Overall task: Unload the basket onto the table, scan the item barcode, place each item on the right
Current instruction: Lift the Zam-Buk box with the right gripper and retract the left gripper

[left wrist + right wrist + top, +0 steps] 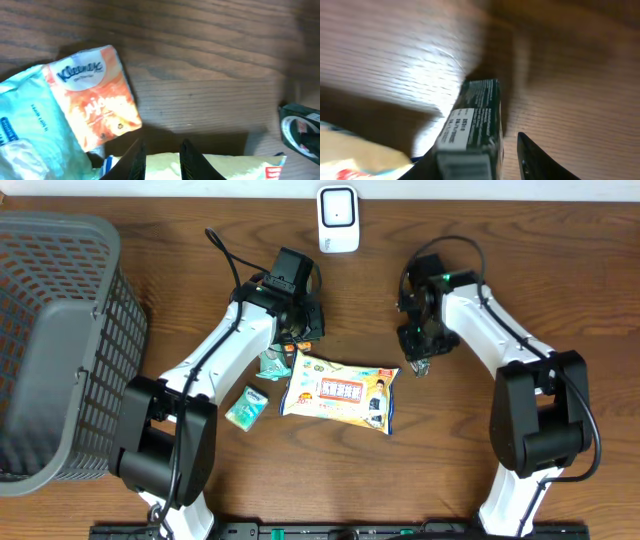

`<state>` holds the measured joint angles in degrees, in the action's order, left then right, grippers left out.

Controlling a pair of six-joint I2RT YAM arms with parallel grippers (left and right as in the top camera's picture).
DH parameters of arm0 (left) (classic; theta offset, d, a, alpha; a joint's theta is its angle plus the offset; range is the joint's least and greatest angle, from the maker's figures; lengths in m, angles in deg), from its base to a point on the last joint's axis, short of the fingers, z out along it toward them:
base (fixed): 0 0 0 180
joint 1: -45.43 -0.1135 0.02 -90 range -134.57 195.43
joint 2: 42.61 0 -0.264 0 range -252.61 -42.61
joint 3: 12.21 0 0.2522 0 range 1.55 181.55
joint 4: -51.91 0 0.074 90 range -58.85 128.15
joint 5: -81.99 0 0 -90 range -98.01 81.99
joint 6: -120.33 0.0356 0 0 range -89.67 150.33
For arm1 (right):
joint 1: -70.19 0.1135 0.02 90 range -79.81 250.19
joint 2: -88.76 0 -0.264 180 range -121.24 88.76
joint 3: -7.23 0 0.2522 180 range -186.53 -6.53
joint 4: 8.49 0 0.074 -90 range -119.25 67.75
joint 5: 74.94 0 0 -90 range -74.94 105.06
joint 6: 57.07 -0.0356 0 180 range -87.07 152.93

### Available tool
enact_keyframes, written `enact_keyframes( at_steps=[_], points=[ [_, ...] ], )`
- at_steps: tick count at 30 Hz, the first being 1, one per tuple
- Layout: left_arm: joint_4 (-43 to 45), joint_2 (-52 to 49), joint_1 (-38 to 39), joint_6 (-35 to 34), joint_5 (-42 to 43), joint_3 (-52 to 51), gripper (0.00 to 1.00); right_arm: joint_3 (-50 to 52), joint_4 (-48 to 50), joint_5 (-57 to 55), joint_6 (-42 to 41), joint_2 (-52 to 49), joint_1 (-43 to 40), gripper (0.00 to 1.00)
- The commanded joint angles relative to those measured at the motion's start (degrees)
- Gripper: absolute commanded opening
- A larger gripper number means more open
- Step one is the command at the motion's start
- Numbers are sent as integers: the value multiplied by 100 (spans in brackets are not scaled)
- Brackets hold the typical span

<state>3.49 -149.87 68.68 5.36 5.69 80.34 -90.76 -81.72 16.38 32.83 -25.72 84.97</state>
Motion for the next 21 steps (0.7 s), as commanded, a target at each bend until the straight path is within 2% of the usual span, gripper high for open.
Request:
enact_keyframes(
  at_steps=[1,9,13,21],
  points=[
    [-26,-20,-4,140,-136,13,24,-328,-238,199,42,162,-17,39],
    [-22,142,-24,273,-138,20,25,-575,-634,72,7,809,-26,50],
    [-31,481,-57,363,-138,20,25,-570,-761,76,-2,874,-9,51],
    [-514,1996,-531,704,-481,20,43,-87,-568,-210,-85,872,260,50]
  ],
)
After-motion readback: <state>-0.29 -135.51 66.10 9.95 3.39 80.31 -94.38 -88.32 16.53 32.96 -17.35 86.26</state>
